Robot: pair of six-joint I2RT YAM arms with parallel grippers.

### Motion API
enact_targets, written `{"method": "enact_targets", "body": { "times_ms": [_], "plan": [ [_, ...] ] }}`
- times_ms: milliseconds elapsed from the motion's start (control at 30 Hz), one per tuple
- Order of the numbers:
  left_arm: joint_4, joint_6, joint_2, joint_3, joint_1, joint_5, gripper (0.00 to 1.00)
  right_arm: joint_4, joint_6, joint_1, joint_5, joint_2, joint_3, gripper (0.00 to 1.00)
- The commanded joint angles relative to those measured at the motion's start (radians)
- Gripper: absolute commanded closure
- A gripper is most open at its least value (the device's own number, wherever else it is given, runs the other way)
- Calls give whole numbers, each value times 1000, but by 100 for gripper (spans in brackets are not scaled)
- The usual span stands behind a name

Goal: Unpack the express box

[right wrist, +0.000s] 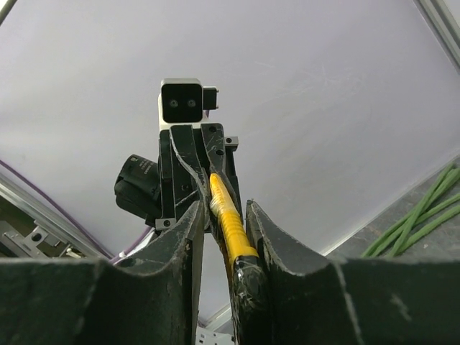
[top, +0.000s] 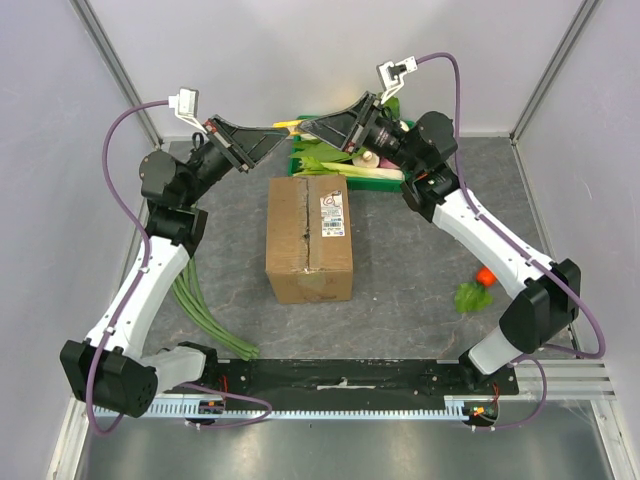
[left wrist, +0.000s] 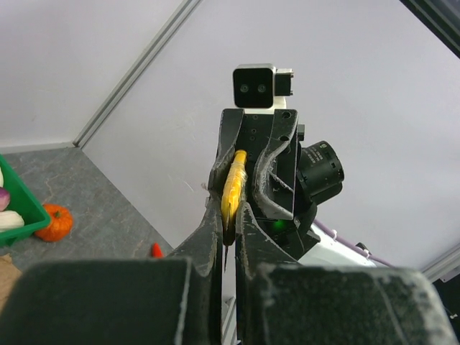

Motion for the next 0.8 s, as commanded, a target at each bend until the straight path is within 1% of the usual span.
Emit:
{"method": "enact_targets", "body": {
  "times_ms": [0,67,133,167,233,267,300,333,367,400,433,467,500,533,567,600,633,667,700,733,767],
  "plan": [
    [-20,-6,8,25,0,-38,98,-15,-42,12,-35,-5,67,64],
    [-21,-11,9,27,0,-33,98,-26,-51,11,-29,-6,70,68],
    [-21,-12,11,27,0,-30,98,-43,-62,11,-25,-5,75,76],
    [-21,-12,13,28,0,-27,98,-43,-62,11,-25,-6,78,82],
    [-29,-8,16,30,0,-24,98,-47,-66,12,-28,-1,83,90],
    [-46,-4,14,34,0,-23,98,-56,-71,11,-29,2,89,100],
    [-55,2,17,39,0,-20,93,-70,-83,11,-22,-1,92,100],
    [-67,15,20,45,2,-15,81,-116,-97,11,-13,-5,96,100],
    [-86,25,20,53,8,-15,62,-139,-132,11,-5,-6,104,100],
    [-124,31,22,57,13,-16,31,-164,-149,9,16,-15,107,100],
    [-150,45,20,60,19,-18,24,-226,-165,6,32,-23,112,100],
    [-176,54,19,71,37,-12,20,-268,-221,0,49,-29,125,100],
    [-237,66,17,76,48,-7,15,-309,-246,0,70,-41,132,100],
    [-270,98,14,85,60,-4,14,-375,-275,-4,107,-47,135,100],
    [-305,120,10,88,86,-4,12,-400,-296,-14,127,-55,129,100],
    [-393,144,6,90,98,-9,11,-449,-341,-18,147,-69,124,100],
    [-447,199,0,97,111,-21,11,-483,-364,-21,202,-74,122,100],
    [-522,228,-3,100,131,-65,11,-516,-394,-21,231,-78,130,100],
    [-647,259,2,106,137,-91,11,-591,-452,-21,257,-80,133,100],
    [-725,317,5,119,145,-120,10,-622,-474,-21,318,-80,138,100],
    [-782,342,22,122,146,-169,10,-650,-502,-18,346,-83,138,100]
  ]
}}
